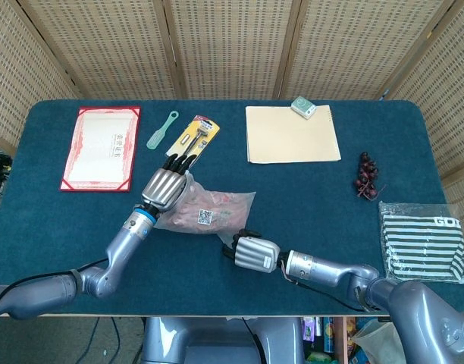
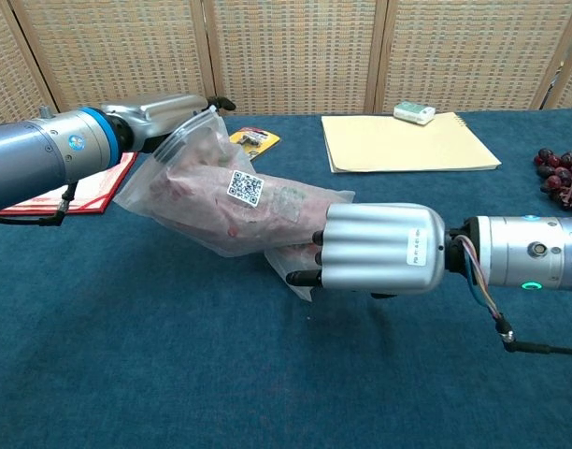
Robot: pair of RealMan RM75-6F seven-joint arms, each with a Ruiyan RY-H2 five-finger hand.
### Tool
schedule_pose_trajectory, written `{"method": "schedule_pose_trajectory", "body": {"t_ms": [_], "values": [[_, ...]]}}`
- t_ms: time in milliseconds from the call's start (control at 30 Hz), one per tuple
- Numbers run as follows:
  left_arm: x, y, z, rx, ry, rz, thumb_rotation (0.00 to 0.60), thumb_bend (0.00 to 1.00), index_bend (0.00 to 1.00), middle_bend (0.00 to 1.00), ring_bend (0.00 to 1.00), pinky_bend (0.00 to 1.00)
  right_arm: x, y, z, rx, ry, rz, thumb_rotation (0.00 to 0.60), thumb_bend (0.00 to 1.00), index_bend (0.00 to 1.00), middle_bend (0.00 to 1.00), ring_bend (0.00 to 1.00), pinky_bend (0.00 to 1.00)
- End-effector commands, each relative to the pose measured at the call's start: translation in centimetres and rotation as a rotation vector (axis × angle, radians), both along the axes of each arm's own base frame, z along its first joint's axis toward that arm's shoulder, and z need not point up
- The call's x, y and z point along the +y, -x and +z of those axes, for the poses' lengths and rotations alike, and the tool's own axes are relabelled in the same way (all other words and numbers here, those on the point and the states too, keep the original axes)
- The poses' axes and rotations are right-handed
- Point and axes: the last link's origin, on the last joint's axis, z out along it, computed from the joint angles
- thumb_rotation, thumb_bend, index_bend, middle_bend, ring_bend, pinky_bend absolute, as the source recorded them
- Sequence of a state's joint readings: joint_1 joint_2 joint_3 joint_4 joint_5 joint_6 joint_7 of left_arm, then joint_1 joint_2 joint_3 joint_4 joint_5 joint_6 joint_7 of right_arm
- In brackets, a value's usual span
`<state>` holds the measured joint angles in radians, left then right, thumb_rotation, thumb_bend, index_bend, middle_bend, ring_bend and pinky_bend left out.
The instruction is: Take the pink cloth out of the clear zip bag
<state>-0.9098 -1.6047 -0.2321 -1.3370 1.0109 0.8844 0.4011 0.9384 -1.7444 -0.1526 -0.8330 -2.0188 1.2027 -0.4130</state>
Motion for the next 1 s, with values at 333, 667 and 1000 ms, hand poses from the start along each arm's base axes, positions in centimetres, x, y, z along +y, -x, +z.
{"method": "schedule_pose_trajectory", "body": {"t_ms": [333,667,1000], "values": [[0.0,0.2,-0.2,0.002,0.008,0.007,0.6,0.47,0.68,0.0,0.0,0.0,-1.4,-0.5,-1.5,0.011,0.04,-0.025,0.6,0.13,0.27,0.71,0.63,0.82],[0.0,0.2,0.0,-0.022,0.013,0.025,0.6,0.47,0.68,0.0,0.0,0.0,-1.9,-2.4,-3.0,-0.006,0.033,-0.032,0.6,0.24,0.29,0.72,0.63,0.82],[0.0,0.5,0.1,-0.03,0.014,0.031,0.6,0.47,0.68,0.0,0.0,0.0,-2.1,-2.8,-3.6,-0.002,0.034,-0.041,0.6,0.46,0.3,0.73,0.63,0.82]]}}
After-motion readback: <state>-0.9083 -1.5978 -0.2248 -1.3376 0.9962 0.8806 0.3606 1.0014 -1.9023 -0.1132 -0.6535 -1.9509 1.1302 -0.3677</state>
